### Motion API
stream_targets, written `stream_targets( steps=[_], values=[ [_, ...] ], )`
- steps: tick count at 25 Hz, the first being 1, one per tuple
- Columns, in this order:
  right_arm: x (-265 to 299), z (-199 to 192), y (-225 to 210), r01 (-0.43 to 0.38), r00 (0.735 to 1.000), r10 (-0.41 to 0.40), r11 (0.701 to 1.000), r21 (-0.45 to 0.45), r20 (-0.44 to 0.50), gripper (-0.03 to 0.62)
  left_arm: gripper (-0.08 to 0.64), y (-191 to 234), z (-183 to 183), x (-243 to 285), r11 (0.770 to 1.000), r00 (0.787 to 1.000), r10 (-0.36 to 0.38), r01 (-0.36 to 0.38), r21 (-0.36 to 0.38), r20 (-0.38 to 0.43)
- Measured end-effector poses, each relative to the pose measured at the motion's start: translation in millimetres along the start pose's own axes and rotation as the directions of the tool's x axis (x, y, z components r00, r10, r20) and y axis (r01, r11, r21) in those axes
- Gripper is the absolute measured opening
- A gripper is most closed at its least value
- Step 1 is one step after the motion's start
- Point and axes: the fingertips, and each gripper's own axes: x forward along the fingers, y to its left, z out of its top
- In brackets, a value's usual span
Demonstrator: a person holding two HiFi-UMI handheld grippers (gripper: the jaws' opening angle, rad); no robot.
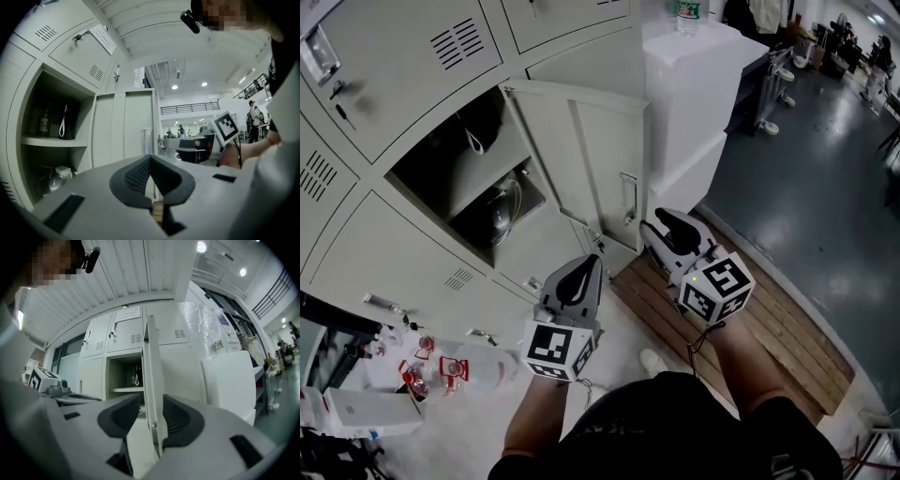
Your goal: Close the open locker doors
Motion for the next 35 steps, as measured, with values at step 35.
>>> stream_targets(
  steps=[35],
  values=[
    [53, -3, -18, -0.232, 0.973, 0.231, 0.972, -0.035, -0.025, 0.103, 0.005, 26, -23, 24, 0.974, 0.977, 0.213, -0.212, -0.078, 0.003]
  ],
)
